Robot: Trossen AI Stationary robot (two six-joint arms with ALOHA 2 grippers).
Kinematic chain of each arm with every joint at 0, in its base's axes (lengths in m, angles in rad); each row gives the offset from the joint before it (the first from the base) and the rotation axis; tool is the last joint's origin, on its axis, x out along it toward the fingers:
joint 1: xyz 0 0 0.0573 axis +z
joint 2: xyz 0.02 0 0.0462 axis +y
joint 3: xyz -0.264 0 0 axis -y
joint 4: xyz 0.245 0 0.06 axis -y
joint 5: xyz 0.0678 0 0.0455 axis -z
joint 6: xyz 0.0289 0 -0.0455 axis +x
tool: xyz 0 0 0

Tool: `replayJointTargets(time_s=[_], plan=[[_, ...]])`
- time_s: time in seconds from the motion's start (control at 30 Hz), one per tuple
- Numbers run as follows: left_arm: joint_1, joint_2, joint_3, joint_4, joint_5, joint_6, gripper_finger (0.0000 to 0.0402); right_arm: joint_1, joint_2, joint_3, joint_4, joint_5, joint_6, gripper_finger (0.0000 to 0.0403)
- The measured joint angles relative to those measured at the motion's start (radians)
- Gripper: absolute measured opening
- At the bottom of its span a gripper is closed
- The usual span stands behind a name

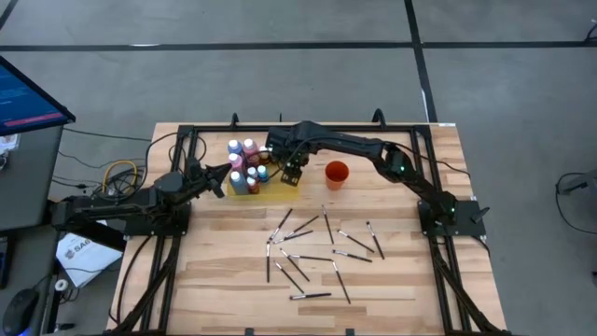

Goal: Pick & Place Paint Supplies
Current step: Put the yellow bottle into the yellow bin, then put the silver paint brush into the orange cup

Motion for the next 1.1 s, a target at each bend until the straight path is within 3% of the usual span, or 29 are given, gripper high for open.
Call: replayJointTargets(time_s=[0.17, 0.37, 0.53, 0.67, 0.87, 1.1], plan=[[0.0, 0.0, 0.0, 0.001, 0.0, 0.0, 0.0001, -0.012, -0.051, 0.001, -0.023, -0.026, 0.045, 0.0251], [0.0, 0.0, 0.0, 0.002, 0.0, 0.0, 0.0001, -0.01, -0.19, 0.0, -0.189, -0.026, 0.172, 0.0242], [0.0, 0.0, 0.0, 0.004, 0.0, 0.0, 0.0001, 0.025, -0.297, -0.072, -0.28, 0.032, 0.271, 0.0231], [0.0, 0.0, 0.0, 0.007, 0.0, 0.0, 0.0001, 0.061, -0.433, -0.284, -0.283, 0.004, 0.36, 0.0221], [0.0, 0.007, 0.0, 0.008, 0.0, 0.0, 0.0001, 0.133, -0.682, -0.756, -0.247, -0.031, 0.573, 0.0215], [0.0, 0.011, 0.0, 0.015, 0.0, 0.0, 0.0001, 0.2, -0.871, -1.18, 0.049, -0.183, 0.785, 0.0223]])
